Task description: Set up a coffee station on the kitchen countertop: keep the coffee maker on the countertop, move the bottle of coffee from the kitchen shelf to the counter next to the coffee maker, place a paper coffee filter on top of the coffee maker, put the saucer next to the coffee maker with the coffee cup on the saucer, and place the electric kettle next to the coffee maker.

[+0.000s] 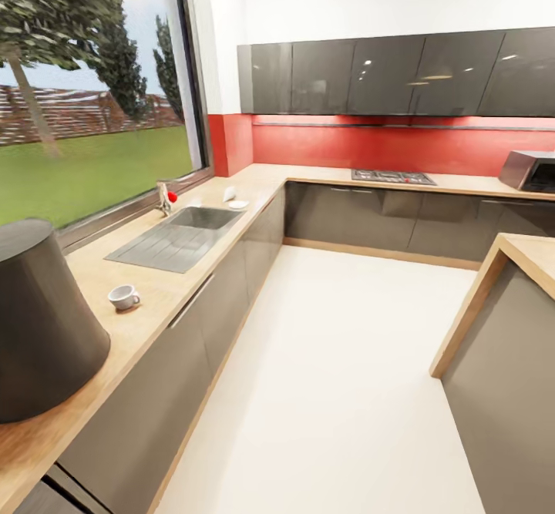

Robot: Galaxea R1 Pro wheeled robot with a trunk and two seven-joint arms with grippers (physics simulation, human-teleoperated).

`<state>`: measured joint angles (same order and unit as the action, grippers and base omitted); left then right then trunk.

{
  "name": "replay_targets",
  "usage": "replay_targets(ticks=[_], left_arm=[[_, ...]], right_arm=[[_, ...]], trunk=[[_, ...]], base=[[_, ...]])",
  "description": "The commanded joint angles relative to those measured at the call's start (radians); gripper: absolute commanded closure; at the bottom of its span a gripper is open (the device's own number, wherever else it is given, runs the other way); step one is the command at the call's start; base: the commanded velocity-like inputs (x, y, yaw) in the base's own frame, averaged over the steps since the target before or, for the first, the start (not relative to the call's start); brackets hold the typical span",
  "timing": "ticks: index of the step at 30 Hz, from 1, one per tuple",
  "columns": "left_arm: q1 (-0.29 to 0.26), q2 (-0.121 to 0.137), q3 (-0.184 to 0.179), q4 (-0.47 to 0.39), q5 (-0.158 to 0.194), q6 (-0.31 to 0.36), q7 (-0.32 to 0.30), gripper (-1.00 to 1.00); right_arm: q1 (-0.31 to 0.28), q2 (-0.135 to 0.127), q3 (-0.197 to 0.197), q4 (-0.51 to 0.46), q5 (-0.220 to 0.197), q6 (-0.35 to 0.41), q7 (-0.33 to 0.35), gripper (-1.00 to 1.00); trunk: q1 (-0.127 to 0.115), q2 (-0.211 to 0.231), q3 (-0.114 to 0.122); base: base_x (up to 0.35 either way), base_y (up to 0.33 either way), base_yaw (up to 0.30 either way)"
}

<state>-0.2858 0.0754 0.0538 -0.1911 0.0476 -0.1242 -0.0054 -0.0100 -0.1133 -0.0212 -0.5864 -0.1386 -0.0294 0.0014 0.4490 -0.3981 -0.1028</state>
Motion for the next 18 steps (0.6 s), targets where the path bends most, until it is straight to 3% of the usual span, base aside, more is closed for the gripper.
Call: replay_targets(ticks=[1,18], left_arm=[[-0.001,0.000,0.003,0.001,0.005,-0.003,0.000,-1.00],[-0.001,0.006,0.004,0.001,0.006,-0.005,0.002,-1.00]], right_arm=[[-0.001,-0.001,0.001,0.000,-0.011,-0.003,0.000,-1.00],[-0.001,0.000,0.000,0.003,-0.011,-0.004,-0.006,-1.00]], trunk=[[0.001,-0.002,-0.002],[0.001,-0.002,-0.002]], base=[[0.297,-0.198,0.000],[0.288,-0.208,0.000]])
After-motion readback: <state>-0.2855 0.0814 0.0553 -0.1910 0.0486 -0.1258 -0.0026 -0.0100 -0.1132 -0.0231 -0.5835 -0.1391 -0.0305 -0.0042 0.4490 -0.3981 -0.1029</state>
